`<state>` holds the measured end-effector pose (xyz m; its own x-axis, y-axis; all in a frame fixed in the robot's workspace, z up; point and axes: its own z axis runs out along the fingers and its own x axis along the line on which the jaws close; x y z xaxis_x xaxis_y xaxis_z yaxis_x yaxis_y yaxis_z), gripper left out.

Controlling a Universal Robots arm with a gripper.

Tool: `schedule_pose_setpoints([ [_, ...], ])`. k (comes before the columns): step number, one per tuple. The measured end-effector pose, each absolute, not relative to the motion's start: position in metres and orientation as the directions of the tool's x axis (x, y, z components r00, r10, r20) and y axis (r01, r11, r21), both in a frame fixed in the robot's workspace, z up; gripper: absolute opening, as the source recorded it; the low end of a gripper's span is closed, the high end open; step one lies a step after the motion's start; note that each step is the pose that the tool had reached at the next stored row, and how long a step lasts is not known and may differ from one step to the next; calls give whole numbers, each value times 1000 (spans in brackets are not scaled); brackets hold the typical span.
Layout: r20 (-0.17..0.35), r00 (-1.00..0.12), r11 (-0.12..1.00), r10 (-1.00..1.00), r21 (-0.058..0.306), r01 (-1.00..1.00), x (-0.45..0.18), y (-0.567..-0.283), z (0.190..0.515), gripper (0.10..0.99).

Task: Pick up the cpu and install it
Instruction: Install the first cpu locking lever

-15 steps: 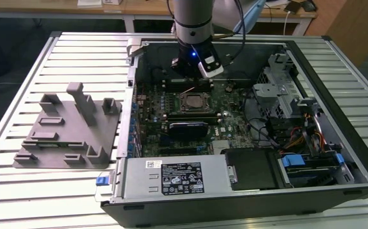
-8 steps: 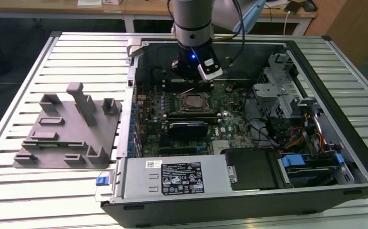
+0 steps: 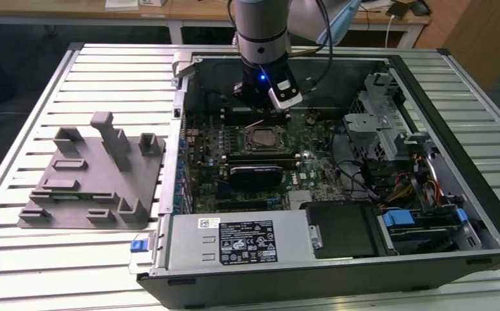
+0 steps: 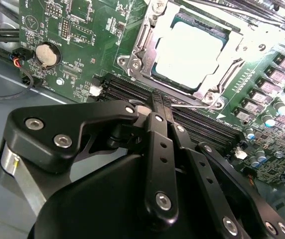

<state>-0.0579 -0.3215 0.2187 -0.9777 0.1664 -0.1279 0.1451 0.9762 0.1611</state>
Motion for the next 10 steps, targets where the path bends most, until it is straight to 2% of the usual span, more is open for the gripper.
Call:
schedule_pose_setpoints([
  [10,-148,-975,976,167,164,142,-58,-321,218,106],
])
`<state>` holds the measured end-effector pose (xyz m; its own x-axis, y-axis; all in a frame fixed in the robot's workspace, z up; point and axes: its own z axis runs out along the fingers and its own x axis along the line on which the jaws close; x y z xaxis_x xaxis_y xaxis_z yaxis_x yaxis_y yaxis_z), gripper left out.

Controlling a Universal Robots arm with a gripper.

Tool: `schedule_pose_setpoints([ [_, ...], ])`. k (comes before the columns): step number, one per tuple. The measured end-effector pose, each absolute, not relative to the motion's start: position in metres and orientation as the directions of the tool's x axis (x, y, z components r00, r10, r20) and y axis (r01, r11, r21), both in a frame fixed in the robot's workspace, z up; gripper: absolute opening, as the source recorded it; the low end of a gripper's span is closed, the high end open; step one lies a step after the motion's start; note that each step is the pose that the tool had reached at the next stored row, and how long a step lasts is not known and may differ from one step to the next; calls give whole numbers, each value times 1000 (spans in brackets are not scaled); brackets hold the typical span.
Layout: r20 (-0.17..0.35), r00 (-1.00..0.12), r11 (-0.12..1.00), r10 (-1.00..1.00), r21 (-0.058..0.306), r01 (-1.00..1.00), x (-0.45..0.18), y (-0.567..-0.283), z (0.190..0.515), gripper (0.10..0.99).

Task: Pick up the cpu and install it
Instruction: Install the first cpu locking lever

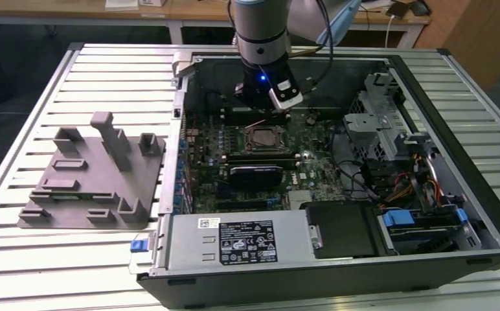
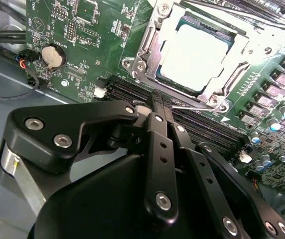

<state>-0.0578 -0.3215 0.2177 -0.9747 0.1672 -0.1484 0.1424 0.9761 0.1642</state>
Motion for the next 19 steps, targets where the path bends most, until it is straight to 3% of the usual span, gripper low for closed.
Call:
schedule_pose_setpoints([
  [19,-170,-966,972,196,167,168,-58,-321,213,106],
])
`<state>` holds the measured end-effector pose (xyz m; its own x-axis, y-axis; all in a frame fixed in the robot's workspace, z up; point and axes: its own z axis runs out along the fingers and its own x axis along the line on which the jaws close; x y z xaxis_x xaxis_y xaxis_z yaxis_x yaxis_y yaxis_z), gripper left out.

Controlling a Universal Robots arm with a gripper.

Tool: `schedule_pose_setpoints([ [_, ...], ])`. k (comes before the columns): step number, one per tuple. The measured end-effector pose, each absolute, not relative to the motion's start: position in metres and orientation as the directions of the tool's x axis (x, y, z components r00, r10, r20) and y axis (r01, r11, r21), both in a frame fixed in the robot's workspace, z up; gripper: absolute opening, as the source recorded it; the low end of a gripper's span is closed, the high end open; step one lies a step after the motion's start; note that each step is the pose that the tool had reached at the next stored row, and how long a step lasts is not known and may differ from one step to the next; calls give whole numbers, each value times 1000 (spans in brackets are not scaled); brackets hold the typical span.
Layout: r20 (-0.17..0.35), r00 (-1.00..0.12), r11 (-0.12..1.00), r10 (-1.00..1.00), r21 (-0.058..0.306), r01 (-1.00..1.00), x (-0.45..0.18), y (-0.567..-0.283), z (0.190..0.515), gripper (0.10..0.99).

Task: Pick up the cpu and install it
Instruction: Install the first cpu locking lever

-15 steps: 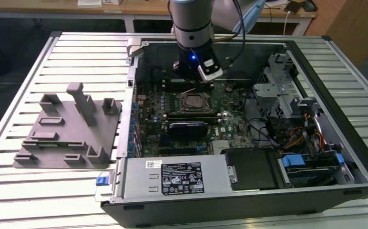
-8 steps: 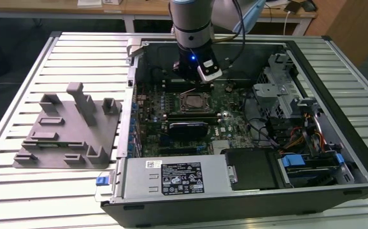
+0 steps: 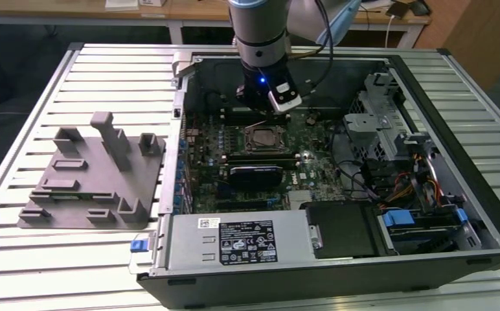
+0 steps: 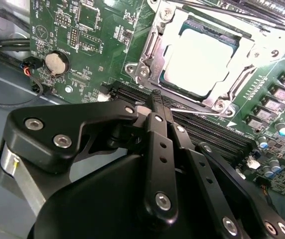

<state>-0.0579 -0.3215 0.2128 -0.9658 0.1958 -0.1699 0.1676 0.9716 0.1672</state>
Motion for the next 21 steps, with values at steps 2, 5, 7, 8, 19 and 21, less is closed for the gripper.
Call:
schedule_pose_setpoints([
  [2,-170,-966,972,196,167,168,-58,-321,213,106],
  [5,-170,-966,971,196,168,168,-58,-321,213,106],
  [7,-170,-966,971,197,167,169,-58,-320,212,106],
  [8,-170,-965,971,197,167,169,-58,-319,212,106],
  [19,-174,-952,960,251,168,223,-58,-315,209,106],
  [21,-175,-947,956,271,168,242,-58,-315,208,106],
])
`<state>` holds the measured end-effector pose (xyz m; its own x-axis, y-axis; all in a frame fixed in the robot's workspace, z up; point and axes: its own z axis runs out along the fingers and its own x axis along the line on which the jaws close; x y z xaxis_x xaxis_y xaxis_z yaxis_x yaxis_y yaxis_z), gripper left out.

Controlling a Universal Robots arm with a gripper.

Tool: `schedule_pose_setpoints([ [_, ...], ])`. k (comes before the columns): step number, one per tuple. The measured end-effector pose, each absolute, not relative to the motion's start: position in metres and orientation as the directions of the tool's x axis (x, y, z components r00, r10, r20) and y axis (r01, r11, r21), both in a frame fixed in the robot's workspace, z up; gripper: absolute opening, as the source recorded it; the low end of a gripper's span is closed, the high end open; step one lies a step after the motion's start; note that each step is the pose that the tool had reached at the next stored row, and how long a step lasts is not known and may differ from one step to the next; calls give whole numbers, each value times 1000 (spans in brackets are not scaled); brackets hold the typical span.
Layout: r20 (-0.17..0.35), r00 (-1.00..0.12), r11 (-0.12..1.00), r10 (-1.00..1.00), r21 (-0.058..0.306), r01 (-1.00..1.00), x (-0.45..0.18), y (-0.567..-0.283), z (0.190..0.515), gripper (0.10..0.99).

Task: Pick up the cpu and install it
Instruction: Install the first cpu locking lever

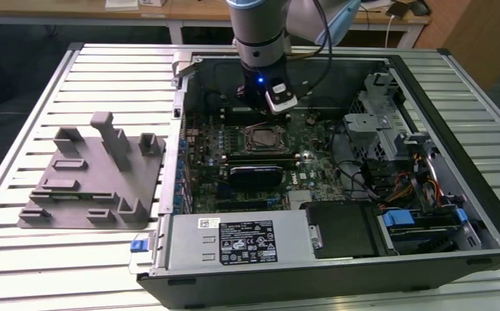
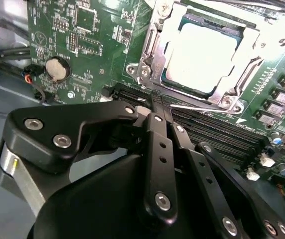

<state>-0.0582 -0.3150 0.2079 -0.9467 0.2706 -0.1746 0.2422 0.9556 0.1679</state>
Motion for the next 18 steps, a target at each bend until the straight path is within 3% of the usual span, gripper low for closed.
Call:
schedule_pose_setpoints([
  [18,-175,-916,927,362,168,335,-65,-307,204,106],
])
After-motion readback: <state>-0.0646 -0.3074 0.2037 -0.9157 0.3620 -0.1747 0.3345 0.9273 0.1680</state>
